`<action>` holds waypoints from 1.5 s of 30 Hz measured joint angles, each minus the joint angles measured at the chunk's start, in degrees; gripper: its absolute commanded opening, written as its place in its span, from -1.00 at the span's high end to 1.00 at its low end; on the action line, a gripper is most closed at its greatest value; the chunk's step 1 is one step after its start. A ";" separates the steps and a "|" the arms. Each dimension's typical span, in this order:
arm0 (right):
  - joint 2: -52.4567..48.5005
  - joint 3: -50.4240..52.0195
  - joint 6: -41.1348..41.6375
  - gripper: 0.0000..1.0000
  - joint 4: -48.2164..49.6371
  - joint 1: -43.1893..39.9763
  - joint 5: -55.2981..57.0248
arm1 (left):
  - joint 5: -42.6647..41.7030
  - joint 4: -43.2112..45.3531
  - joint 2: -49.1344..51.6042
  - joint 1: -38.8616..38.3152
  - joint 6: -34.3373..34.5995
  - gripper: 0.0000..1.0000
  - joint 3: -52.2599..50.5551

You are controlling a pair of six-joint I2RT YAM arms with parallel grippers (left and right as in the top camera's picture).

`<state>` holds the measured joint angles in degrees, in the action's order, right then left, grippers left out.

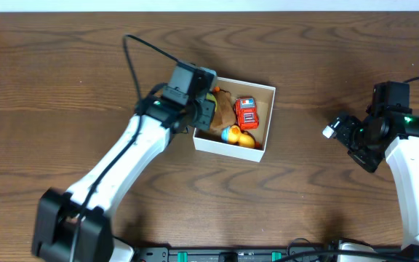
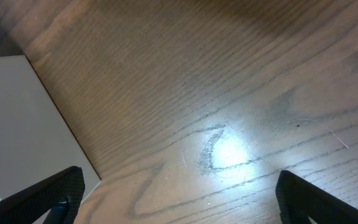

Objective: Pack container
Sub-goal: 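Carry the yellow ball into the box with the left gripper, release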

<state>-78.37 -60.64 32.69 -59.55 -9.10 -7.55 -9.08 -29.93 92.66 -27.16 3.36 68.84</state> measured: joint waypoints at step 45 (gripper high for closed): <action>0.00 0.02 0.00 -0.99 0.00 0.00 0.00 | 2.97 -5.86 6.03 -3.08 -0.35 0.63 0.39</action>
<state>-78.37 -60.62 32.69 -59.55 -9.10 -7.55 -6.11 -35.79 98.70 -30.24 3.01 69.23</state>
